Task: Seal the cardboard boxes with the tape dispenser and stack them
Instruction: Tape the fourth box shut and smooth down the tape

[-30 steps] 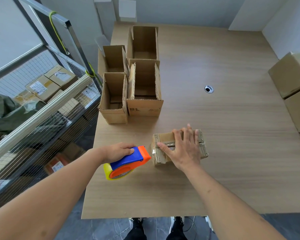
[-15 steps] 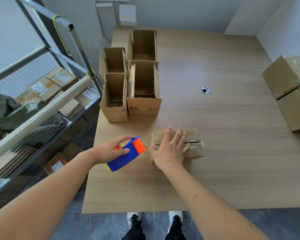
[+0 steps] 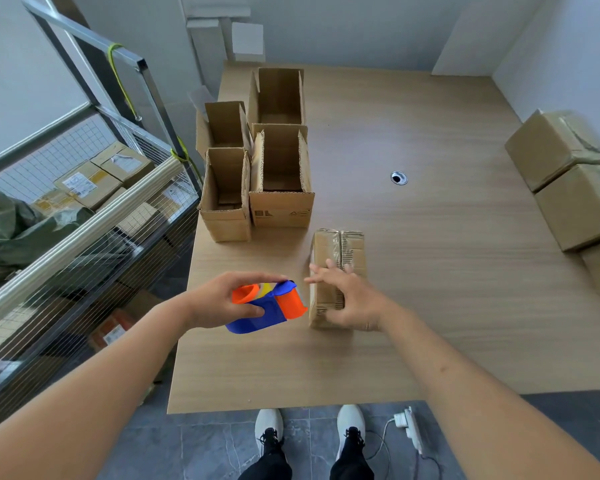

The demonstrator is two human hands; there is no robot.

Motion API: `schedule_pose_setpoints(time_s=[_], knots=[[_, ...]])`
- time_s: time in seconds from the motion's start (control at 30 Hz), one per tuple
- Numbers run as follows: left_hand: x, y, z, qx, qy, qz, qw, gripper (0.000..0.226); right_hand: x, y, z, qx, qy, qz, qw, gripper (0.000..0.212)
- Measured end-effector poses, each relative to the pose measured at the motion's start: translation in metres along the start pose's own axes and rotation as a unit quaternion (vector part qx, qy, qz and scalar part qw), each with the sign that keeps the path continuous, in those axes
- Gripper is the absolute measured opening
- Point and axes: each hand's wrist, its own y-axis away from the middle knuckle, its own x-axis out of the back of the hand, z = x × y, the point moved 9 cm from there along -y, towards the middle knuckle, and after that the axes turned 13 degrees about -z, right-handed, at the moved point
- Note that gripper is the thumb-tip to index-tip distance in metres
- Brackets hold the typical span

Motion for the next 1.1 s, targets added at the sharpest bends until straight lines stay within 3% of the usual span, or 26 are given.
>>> schedule_pose_setpoints(time_s=[0.1,0.17,0.27,0.43,0.57,0.7,0.9,1.1], knots=[[-0.008,0.0,0.018,-0.009,-0.009,-0.005,1.0,0.063,0.007,0.012,-0.009,0.03,-0.216,0.088,0.972,0.034],[-0.013,-0.001,0.028,-0.019,-0.022,-0.008,1.0,0.064,0.008,0.018,-0.012,0.032,-0.246,0.132,0.96,0.017],[-0.019,-0.002,0.036,-0.026,-0.038,-0.019,0.999,0.064,0.005,0.025,-0.008,0.033,-0.296,0.171,0.939,0.008],[-0.033,-0.006,0.043,-0.022,-0.069,-0.027,0.997,0.062,0.0,0.05,0.004,0.004,-0.317,0.266,0.91,0.01],[-0.044,-0.008,0.043,-0.006,-0.143,-0.057,0.988,0.062,-0.009,0.072,0.013,-0.028,-0.296,0.298,0.907,0.018],[-0.028,0.008,0.016,0.042,-0.167,-0.078,0.982,0.062,0.003,0.118,0.055,-0.096,-0.318,0.373,0.866,0.016],[-0.014,0.007,-0.01,0.088,-0.118,-0.07,0.987,0.055,0.005,0.132,0.088,-0.146,-0.335,0.38,0.85,0.007],[-0.013,-0.014,-0.016,0.108,-0.127,-0.081,0.983,0.053,-0.016,0.109,0.118,-0.186,-0.373,0.357,0.836,0.012]])
